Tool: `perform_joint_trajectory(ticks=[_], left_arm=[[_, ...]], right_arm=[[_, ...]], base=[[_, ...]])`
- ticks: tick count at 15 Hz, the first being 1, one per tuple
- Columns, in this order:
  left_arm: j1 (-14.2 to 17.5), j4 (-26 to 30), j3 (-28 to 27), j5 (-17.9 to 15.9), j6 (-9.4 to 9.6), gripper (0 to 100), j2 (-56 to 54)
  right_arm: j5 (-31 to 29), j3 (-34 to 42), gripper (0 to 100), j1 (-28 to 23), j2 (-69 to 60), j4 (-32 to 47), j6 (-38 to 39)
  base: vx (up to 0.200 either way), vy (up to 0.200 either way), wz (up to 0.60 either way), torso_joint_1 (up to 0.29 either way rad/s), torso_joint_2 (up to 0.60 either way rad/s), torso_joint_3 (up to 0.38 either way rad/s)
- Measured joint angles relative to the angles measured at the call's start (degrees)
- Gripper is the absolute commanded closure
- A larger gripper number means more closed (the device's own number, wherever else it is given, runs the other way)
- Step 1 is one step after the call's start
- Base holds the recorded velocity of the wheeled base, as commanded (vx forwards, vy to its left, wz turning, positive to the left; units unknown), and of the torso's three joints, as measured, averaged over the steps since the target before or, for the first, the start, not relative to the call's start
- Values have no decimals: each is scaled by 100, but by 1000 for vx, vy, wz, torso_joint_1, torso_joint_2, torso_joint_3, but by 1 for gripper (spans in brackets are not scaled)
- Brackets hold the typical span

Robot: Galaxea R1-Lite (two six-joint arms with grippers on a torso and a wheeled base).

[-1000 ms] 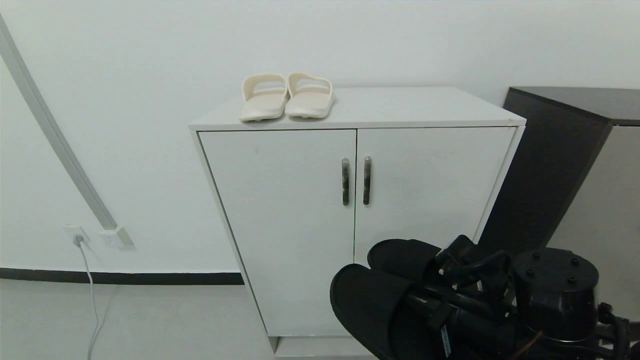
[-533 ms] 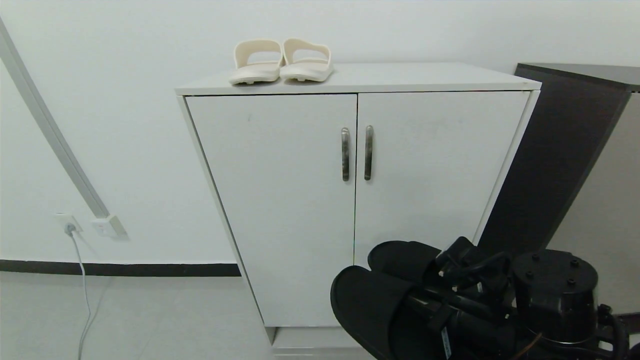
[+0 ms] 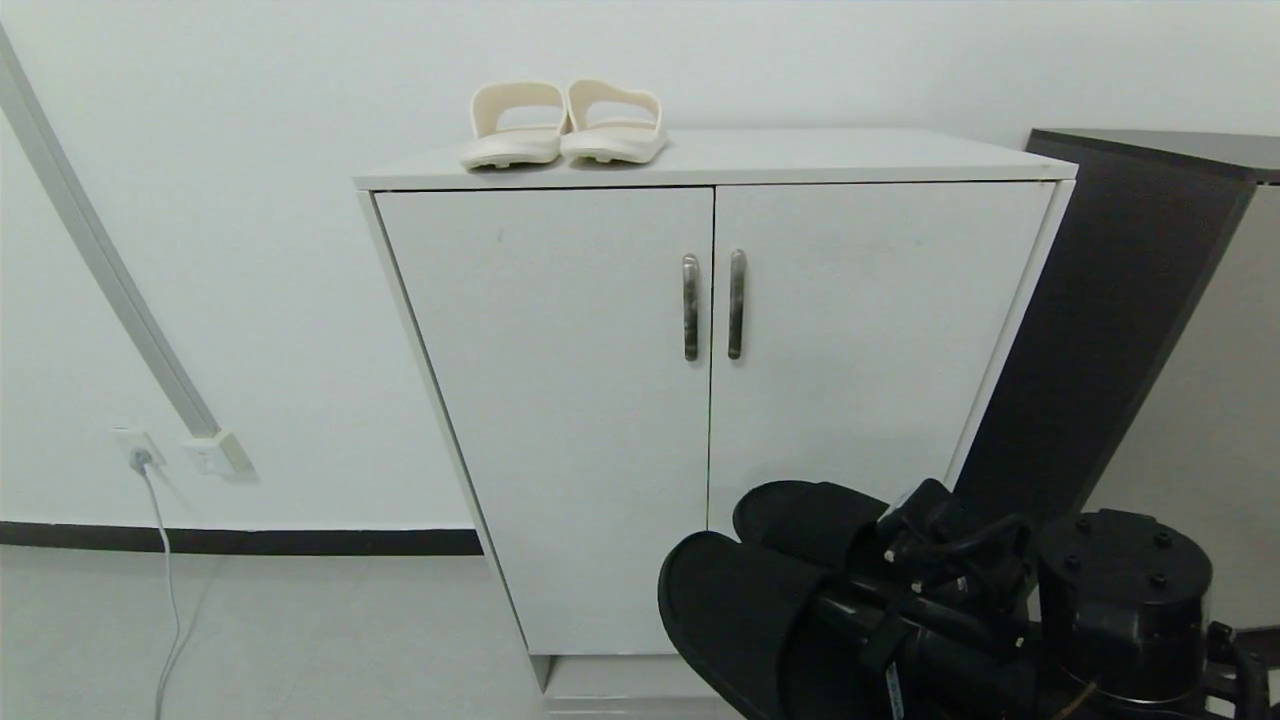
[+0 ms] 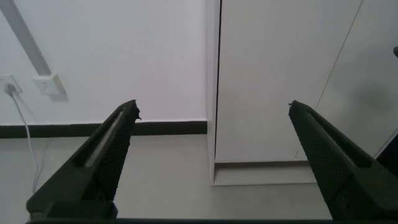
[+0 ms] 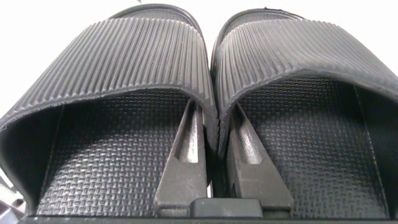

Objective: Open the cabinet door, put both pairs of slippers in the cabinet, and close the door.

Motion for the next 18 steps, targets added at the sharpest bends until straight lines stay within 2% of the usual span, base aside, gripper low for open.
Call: perform_joint_trajectory(ticks=[1,2,3,5,8,10,12,14,16,18], left_arm=[[5,-1,-9,2,289,0,22],[2,-1,-12,-5,356,0,94],[2,-6,-20,-6,355,0,210],[-17,-76,-317,-104,174,0,480],[-28,-222,-1018,-735,22,0,1370],[-45,-697,-1423,-1419,-17,0,2352],[-161,-1176,-1807,-1915,-41,0,3329],[-673,-1623,-2217,-2114,-79,0,4281],[-1363,-1891,-2620,-1959,-110,0,5149],[-1985,-2153,-3112,-1802,-228,0,5938]], right_arm=[[-2,0,100,-6,0,-7,2],[9,17,100,-6,0,-7,2],[18,32,100,-5,2,-5,2],[24,45,100,-5,16,-7,0],[16,76,100,11,16,-115,2],[18,105,100,13,38,-174,13],[16,108,100,17,82,-183,6],[11,130,100,22,99,-187,5],[35,158,100,22,106,-185,2],[20,177,100,74,160,-196,11]], base=[[0,0,0,2,51,46],[0,0,0,0,0,0],[0,0,0,0,0,0],[0,0,0,0,0,0],[0,0,0,0,0,0],[0,0,0,0,0,0],[0,0,0,0,0,0],[0,0,0,0,0,0],[0,0,0,0,0,0],[0,0,0,0,0,0]])
